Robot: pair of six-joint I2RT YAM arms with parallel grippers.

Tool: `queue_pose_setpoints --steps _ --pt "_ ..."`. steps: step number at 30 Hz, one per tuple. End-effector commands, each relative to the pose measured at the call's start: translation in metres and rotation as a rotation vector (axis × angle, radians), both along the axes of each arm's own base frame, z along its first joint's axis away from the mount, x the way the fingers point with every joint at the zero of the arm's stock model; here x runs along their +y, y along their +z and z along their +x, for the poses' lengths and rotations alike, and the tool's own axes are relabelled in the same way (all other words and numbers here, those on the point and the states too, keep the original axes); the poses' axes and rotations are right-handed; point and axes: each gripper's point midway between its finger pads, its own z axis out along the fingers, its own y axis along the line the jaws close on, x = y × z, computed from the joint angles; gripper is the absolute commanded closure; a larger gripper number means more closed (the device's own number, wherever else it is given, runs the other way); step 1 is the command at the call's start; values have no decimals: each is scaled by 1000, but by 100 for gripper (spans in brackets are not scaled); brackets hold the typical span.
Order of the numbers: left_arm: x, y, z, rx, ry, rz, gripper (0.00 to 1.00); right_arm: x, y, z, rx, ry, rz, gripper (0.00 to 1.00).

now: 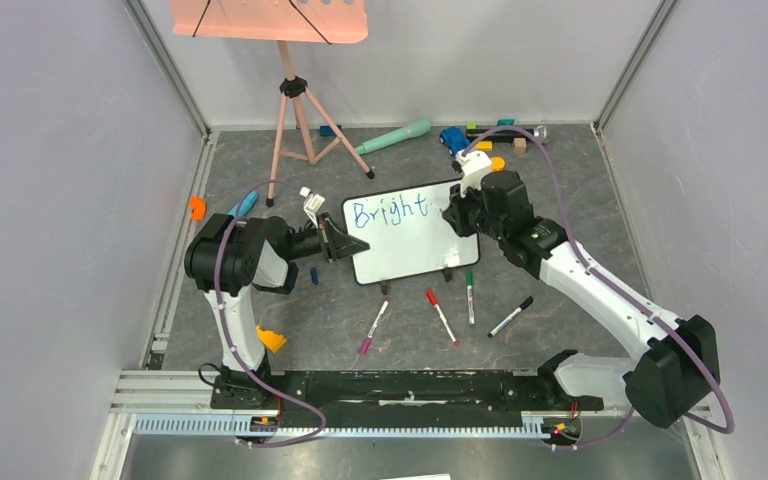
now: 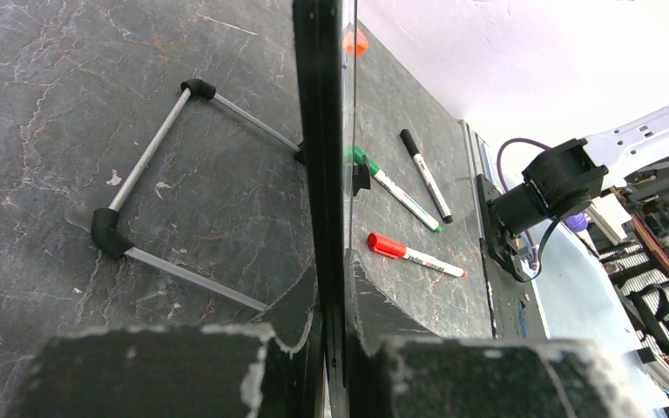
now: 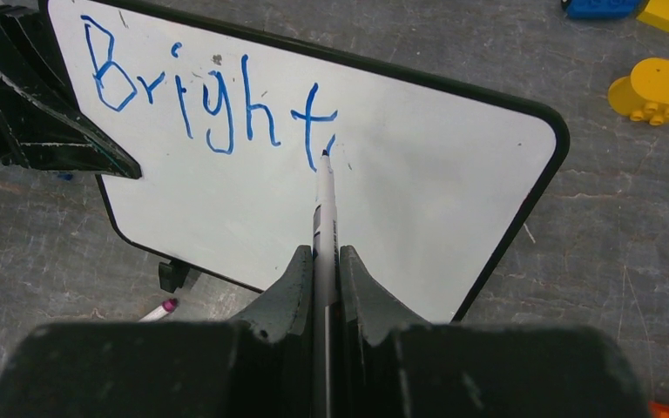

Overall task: Write a sentence on the whiteboard
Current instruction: Pick up the sentence from the whiteboard.

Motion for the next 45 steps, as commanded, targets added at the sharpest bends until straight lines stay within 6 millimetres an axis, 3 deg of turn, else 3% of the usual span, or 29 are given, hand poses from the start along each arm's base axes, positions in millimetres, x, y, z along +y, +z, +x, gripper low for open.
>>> queue_pose_setpoints --steps 1,14,22,33,38,45 --pt "7 -9 11 -154 35 44 98 -7 7 -6 -20 -30 32 100" --pt "5 -14 11 -131 5 39 98 -20 27 -14 -43 -53 16 100" --pt "5 -12 7 -147 -16 42 97 -27 20 -16 -16 -106 17 100" --pt "6 -12 7 -166 -1 49 96 -28 33 -18 68 -157 29 100" --pt "6 -12 9 -160 -6 45 96 -32 28 -24 71 -154 20 100" --pt "5 -13 5 -165 -26 46 96 -22 20 -30 115 -91 16 100"
